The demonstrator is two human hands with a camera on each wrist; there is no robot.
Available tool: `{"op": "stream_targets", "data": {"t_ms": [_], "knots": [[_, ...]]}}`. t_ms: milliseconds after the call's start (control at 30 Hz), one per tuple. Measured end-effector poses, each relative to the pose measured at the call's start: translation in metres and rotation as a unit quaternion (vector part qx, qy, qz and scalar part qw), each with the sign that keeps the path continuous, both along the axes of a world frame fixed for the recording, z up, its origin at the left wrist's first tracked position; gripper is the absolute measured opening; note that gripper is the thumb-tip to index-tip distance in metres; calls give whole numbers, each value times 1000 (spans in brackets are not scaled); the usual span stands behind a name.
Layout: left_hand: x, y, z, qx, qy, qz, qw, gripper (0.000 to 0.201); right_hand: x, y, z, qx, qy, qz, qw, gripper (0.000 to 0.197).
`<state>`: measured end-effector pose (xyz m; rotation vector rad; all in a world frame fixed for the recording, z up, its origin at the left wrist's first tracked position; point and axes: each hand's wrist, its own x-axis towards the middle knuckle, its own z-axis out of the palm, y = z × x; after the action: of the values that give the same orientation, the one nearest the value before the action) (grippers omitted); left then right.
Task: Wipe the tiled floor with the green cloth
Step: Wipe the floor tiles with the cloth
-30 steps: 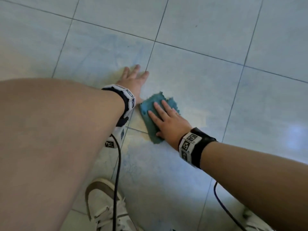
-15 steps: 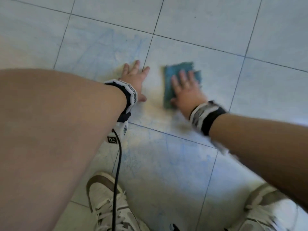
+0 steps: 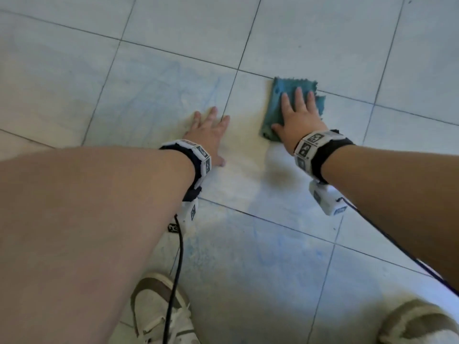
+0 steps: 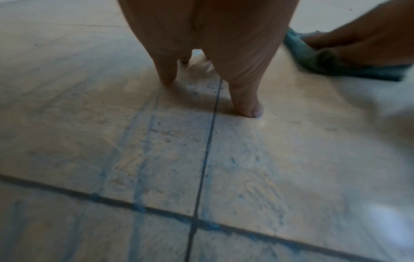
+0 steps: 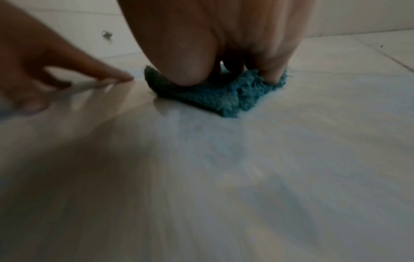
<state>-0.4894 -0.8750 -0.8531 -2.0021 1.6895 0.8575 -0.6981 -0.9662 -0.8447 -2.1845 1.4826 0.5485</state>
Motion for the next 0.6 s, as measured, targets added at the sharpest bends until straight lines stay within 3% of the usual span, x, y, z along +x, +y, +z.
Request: {"op": "stream_targets", "data": {"t_ms": [67, 200, 300, 400, 500, 600], "knots": [[1, 0, -3, -2, 5, -2, 1000, 115, 25, -6, 2, 4, 3, 13, 1000, 77], [1, 1, -4, -10, 30, 19, 999, 115, 58, 49, 1, 8, -7, 168, 986, 76], [1, 2, -5, -18, 35, 24, 999, 104, 38, 103, 1, 29, -15, 233, 972, 77], [0, 1, -1, -11, 35, 25, 999, 100, 14, 120, -2, 44, -6, 264, 963, 80], [-2, 0, 4, 6, 24, 20, 999, 111, -15, 93, -6, 9, 19, 216, 976, 80], [-3, 1, 4, 6, 7, 13, 1000, 115, -56, 40, -6, -25, 50, 53, 997, 75]]}}
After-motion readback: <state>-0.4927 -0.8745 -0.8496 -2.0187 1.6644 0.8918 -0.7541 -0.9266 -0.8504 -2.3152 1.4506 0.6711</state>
